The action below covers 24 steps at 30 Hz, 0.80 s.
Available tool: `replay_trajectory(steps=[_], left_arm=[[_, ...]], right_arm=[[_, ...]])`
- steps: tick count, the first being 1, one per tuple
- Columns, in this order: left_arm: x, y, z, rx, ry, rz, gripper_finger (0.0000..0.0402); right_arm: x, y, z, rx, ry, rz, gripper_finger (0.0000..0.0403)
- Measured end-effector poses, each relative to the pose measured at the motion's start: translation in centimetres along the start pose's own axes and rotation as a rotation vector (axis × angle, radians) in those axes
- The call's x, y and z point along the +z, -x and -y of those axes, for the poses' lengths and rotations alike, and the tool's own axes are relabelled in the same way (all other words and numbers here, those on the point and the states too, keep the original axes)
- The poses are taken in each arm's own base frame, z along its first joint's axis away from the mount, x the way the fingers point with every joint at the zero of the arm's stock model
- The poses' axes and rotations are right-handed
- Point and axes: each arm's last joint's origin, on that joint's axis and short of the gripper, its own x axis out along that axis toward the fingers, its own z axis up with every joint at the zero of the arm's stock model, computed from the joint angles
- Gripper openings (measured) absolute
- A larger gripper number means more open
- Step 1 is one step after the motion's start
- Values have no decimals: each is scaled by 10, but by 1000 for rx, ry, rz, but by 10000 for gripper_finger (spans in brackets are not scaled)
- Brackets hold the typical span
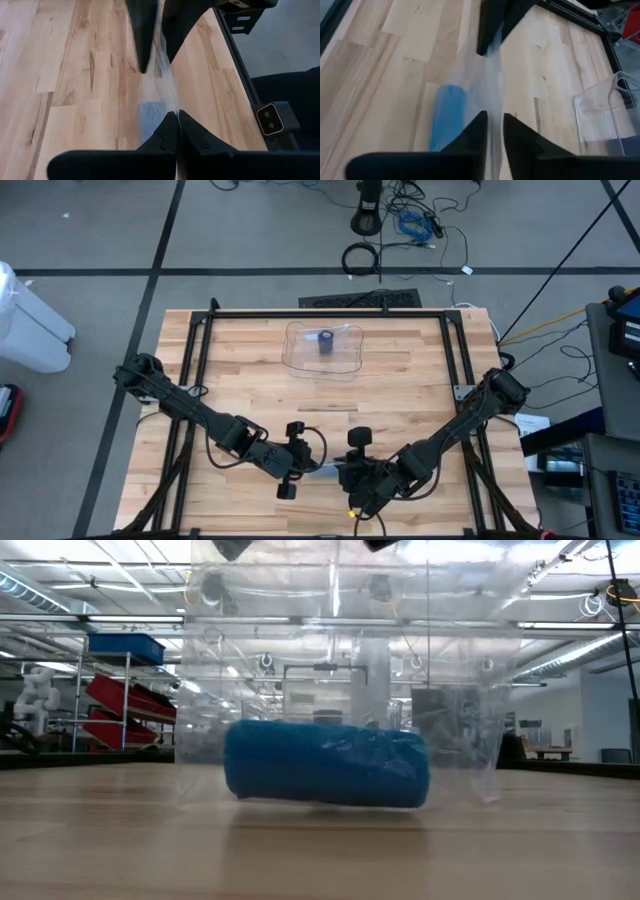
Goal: Roll bandage
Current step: Close the transparent zip bag
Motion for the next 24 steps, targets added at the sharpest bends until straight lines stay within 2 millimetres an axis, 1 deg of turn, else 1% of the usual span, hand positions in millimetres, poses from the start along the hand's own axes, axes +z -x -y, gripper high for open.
replay_trajectory(steps=[5,7,9,11,12,14,16,18,19,21,24], left_arm=[[0,0,0,0,0,0,0],[0,0,0,0,0,0,0],[0,0,0,0,-1,0,0],[0,0,0,0,-1,0,0],[0,0,0,0,-1,0,0],[0,0,0,0,-1,0,0],[0,0,0,0,-1,0,0],[0,0,0,0,-1,0,0],[0,0,0,0,-1,0,0],[0,0,0,0,0,0,0],[0,0,0,-1,0,4,0]], right_arm=[[3,-5,7,-11,-23,3,102],[4,-7,9,-13,-32,11,121],[6,-9,11,-14,-35,20,131],[7,-9,11,-12,-35,23,131],[7,-10,12,-4,-37,22,127],[8,-11,13,18,-44,19,106],[8,-12,14,41,-47,14,69],[8,-13,14,54,-29,12,23],[8,-13,14,56,-15,16,12],[10,-11,12,43,-11,35,4],[10,-8,9,15,-5,57,1]])
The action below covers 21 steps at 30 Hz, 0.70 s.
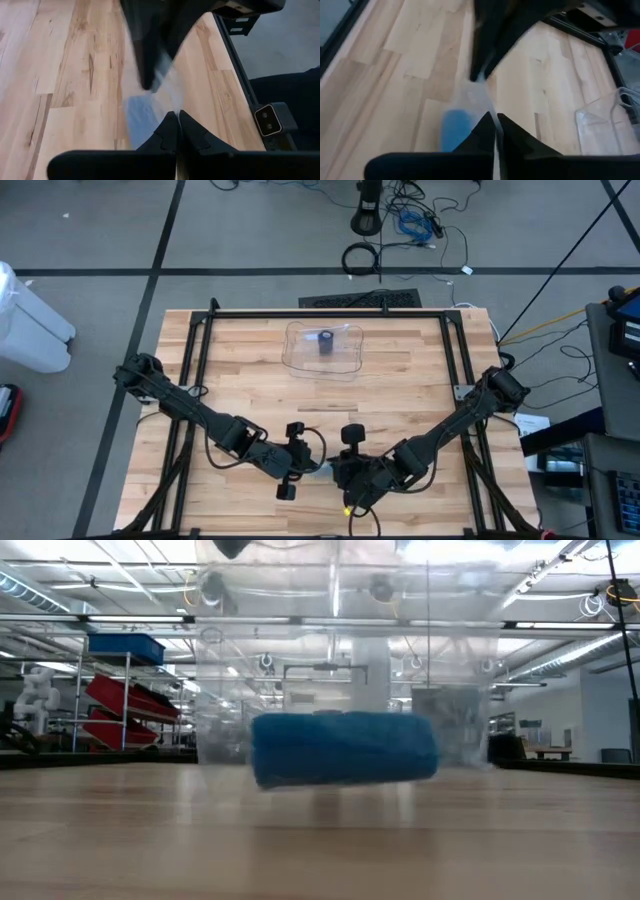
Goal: Roll bandage
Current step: Close the transparent zip bag
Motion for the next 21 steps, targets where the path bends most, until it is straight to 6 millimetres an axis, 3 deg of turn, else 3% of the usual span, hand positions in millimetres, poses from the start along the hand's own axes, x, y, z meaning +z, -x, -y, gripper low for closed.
replay_trajectory(steps=[8,18,21], left_arm=[[0,0,0,2,-1,-4,0],[0,0,0,2,-1,-4,0],[0,0,0,2,-1,-5,0]], right_arm=[[-1,2,-5,86,-9,-11,3],[-1,2,-5,96,-19,-16,69],[-1,2,-5,103,-24,-17,71]])
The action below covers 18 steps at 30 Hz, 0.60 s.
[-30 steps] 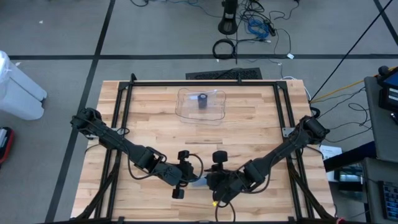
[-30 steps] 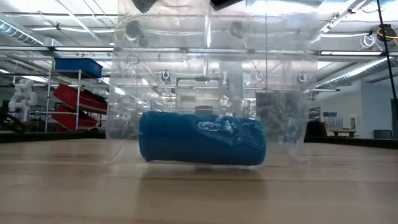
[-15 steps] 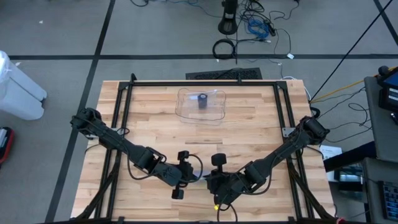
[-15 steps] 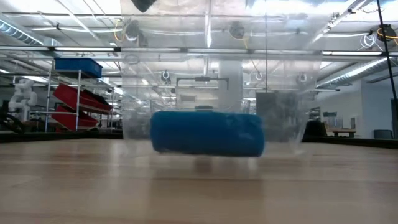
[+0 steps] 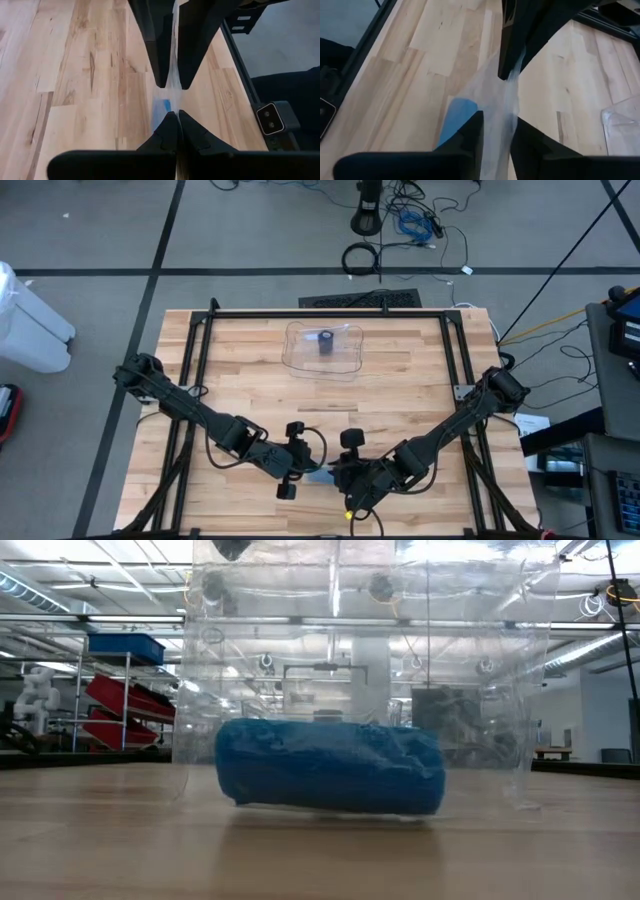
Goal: Roll bandage
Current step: Close the transparent zip bag
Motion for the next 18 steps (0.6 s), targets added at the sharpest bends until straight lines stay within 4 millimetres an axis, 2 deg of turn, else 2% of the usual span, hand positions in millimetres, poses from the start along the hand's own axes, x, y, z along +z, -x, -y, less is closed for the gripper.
replay_trajectory(steps=[8,14,18], left_arm=[[-1,0,0,2,-1,-6,0],[-1,0,0,2,-1,-5,0],[-1,0,0,3,-1,-7,0]], right_arm=[[0,3,-4,-57,14,24,7],[0,6,-5,-144,-14,47,3],[0,6,-5,-140,-39,47,1]])
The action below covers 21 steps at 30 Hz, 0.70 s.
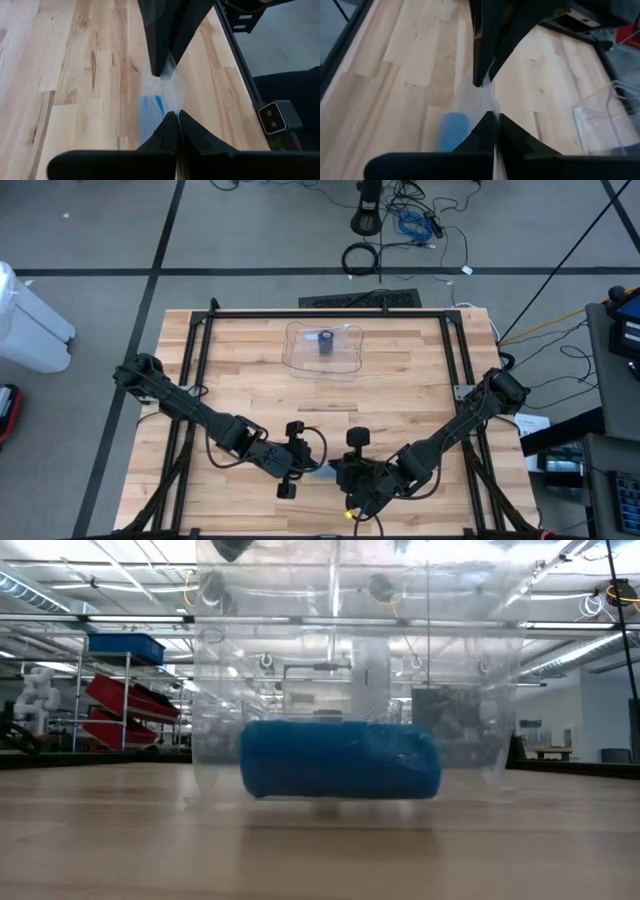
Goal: Roll bandage
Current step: Close the transparent zip bag
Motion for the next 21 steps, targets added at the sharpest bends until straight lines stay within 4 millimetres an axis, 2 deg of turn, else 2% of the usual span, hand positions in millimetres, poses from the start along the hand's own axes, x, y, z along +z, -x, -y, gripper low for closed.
replay_trajectory(steps=[7,12,21], left_arm=[[0,0,0,2,-1,0,0],[0,0,0,1,-2,-3,0],[0,0,0,1,-2,-3,0]], right_arm=[[-2,0,0,13,-39,-18,1],[0,-1,-2,104,-42,-27,5],[7,-7,4,125,-52,14,70]])
